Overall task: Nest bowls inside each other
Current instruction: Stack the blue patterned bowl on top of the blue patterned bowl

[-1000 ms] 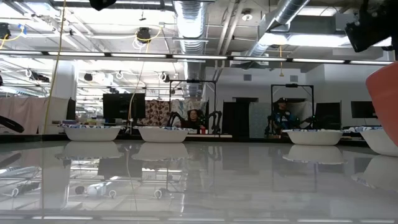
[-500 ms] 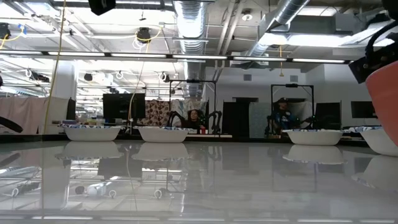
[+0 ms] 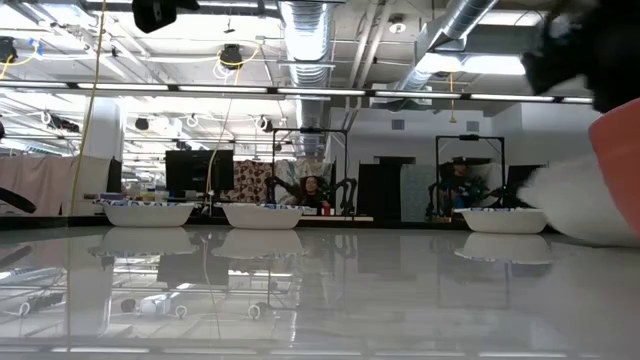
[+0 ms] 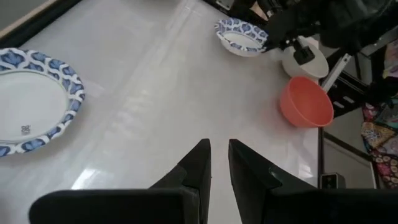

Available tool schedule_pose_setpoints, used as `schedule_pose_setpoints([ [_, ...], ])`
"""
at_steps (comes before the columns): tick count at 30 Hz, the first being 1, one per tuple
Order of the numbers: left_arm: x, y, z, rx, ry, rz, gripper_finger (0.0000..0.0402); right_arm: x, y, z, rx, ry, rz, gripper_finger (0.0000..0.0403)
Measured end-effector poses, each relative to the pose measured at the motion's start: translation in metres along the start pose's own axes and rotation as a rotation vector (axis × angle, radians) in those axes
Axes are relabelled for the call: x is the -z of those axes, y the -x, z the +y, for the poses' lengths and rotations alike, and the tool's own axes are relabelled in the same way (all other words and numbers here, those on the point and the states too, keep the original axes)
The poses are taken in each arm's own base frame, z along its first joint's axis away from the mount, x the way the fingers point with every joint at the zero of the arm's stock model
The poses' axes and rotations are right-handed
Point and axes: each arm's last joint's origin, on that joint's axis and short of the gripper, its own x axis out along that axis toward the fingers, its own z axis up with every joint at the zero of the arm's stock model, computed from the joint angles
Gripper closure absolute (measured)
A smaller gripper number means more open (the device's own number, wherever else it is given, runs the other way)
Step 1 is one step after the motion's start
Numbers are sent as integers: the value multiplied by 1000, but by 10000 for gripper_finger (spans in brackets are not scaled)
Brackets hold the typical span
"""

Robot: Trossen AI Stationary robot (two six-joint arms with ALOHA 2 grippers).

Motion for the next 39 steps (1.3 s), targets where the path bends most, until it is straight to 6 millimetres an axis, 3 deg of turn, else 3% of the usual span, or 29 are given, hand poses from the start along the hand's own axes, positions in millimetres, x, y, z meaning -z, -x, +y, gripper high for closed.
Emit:
schedule_pose_setpoints([
  [11,-7,3,17,-86,-95,-34,356,-79,51,-25,-87,114,-280,396],
  [20,-13,-3,31,-95,-182,-14,324,-154,75,-45,-152,214,-654,398],
  [25,-15,-2,37,-123,-182,-18,304,-201,74,-39,-121,327,-758,398],
  [34,-8,10,37,-148,-175,-8,298,-293,50,-13,13,539,-810,398],
  [39,-4,16,39,-255,-209,-4,298,-320,44,-2,45,600,-806,398],
])
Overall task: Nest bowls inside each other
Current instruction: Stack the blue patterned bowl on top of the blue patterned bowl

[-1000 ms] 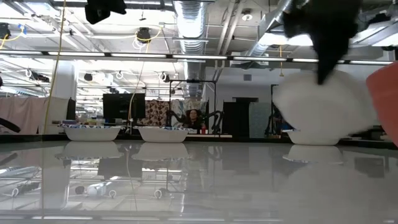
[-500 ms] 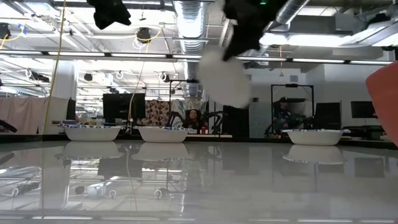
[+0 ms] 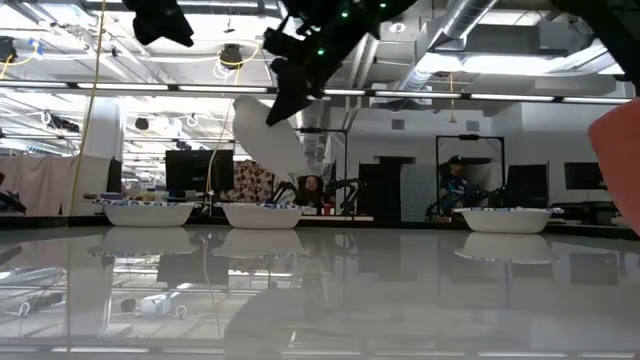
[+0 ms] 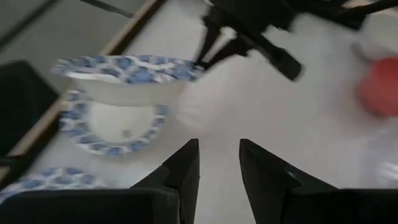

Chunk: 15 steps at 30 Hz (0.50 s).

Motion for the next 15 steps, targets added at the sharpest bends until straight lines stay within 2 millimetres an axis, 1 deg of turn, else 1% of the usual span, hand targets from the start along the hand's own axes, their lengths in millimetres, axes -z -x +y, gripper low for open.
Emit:
schedule_pose_setpoints([
  [3,-2,-2,3,-71,-90,-8,298,-10,7,8,-18,94,-6,398],
  [6,-8,-10,7,-85,-198,-24,298,-17,20,16,-37,175,-33,398],
  [8,-12,-19,9,-72,-279,-17,298,-20,25,20,-47,187,-42,398],
  [10,-15,-30,12,-72,-368,2,298,-20,30,20,-52,188,-33,398],
  [15,-15,-49,13,-32,-503,69,298,-15,30,18,-61,161,19,398],
])
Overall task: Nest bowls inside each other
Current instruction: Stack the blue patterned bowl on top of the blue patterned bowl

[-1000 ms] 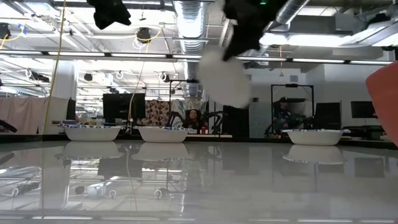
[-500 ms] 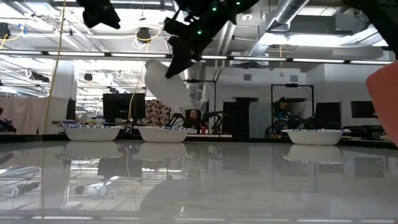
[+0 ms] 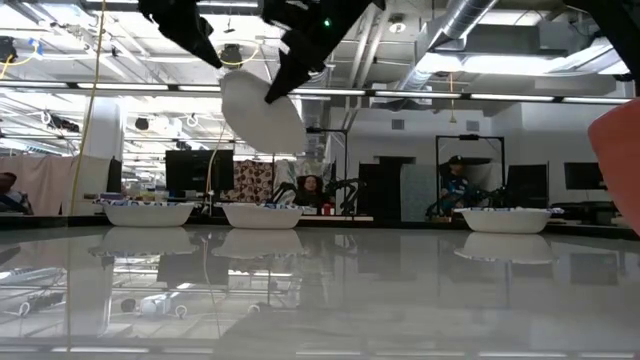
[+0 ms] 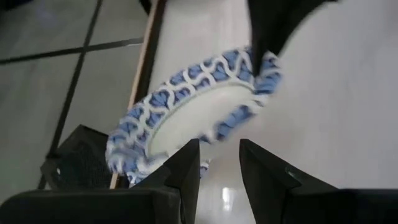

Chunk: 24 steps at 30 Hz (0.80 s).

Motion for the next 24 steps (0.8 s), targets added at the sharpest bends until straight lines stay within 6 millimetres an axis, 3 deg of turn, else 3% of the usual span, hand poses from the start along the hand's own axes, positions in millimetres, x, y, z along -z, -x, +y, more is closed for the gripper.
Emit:
schedule_pose_setpoints([
  [17,-4,-10,-2,-12,-331,12,299,0,0,3,-24,25,-3,398],
  [24,-4,-23,-4,20,-396,65,299,0,0,3,-27,25,-2,398],
])
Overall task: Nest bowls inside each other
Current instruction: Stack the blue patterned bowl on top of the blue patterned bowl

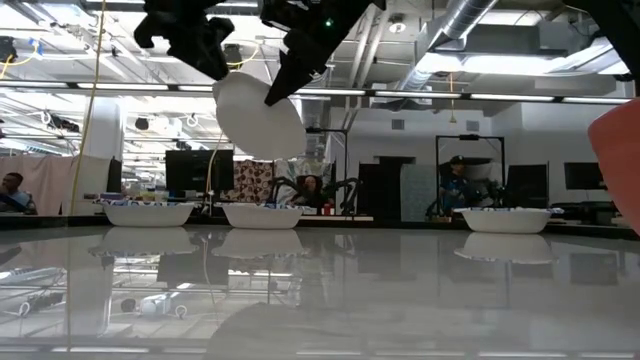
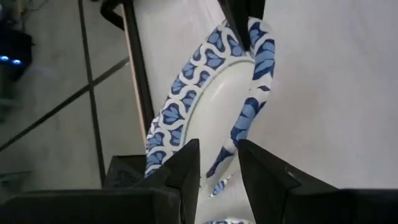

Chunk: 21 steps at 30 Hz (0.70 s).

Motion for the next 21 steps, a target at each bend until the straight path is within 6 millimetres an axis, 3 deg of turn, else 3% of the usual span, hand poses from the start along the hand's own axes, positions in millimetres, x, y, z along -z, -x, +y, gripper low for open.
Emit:
schedule_pose_setpoints([
  [10,0,-19,-1,46,-21,57,299,-1,0,0,3,-1,-7,398],
  [18,3,-2,0,-66,39,110,299,8,-5,-18,81,-18,31,398],
  [21,3,9,0,-95,80,84,299,17,-19,-29,113,-7,53,398],
])
